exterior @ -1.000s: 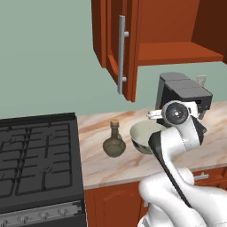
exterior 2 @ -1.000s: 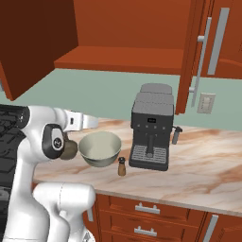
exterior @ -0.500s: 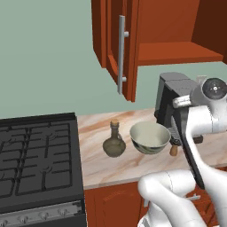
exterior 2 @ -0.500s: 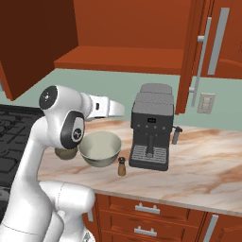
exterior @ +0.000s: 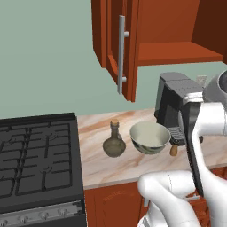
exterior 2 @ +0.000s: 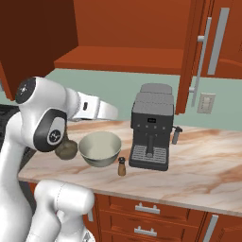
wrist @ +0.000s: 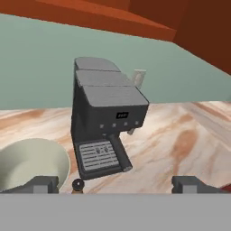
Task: Retrieve the bottle and the shaker from the cabinet and place them next to the mixing bowl on the counter. Then add garlic from the fridge to the mixing bowl.
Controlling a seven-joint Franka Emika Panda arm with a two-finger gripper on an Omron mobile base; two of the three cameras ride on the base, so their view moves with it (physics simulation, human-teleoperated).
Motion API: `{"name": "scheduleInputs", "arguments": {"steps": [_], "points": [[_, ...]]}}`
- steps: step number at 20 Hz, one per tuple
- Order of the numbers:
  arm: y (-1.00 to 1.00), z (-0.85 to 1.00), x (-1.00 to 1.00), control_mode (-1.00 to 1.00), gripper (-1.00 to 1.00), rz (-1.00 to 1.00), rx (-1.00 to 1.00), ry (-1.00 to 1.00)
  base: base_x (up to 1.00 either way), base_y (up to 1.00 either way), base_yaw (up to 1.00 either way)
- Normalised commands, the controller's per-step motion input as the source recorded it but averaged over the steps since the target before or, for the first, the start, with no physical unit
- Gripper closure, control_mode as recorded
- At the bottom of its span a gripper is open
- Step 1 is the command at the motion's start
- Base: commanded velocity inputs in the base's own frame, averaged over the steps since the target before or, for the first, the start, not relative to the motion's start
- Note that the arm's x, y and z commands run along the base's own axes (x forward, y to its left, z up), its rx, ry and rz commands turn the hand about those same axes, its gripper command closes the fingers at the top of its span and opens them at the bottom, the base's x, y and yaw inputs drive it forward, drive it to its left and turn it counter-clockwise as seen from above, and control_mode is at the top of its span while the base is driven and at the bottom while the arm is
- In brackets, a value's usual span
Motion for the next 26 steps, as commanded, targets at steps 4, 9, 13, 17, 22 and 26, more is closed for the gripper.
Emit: {"name": "scheduleInputs", "arguments": {"steps": [4, 9, 13, 17, 22, 26], "points": [[0.32, 0.08, -0.26, -1.0, -1.0, -0.01, 0.28, -0.14, 0.0, 0.0, 0.0], [0.19, 0.42, -0.47, -1.0, -1.0, 0.07, 0.13, -0.08, 0.0, 0.0, 0.0], [0.16, 0.45, -0.78, -1.0, -1.0, 0.18, 0.0, -0.05, 0.0, 0.0, 0.0], [0.12, 0.09, -0.39, -1.0, -1.0, 0.13, 0.0, -0.05, 0.0, 0.0, 0.0], [0.0, 0.0, 0.0, -1.0, -1.0, 0.0, 0.0, 0.0, 0.0, 0.0, 0.0], [0.0, 0.0, -0.01, 1.0, -1.0, 0.0, 0.0, 0.0, -0.11, 0.0, 0.0]]}}
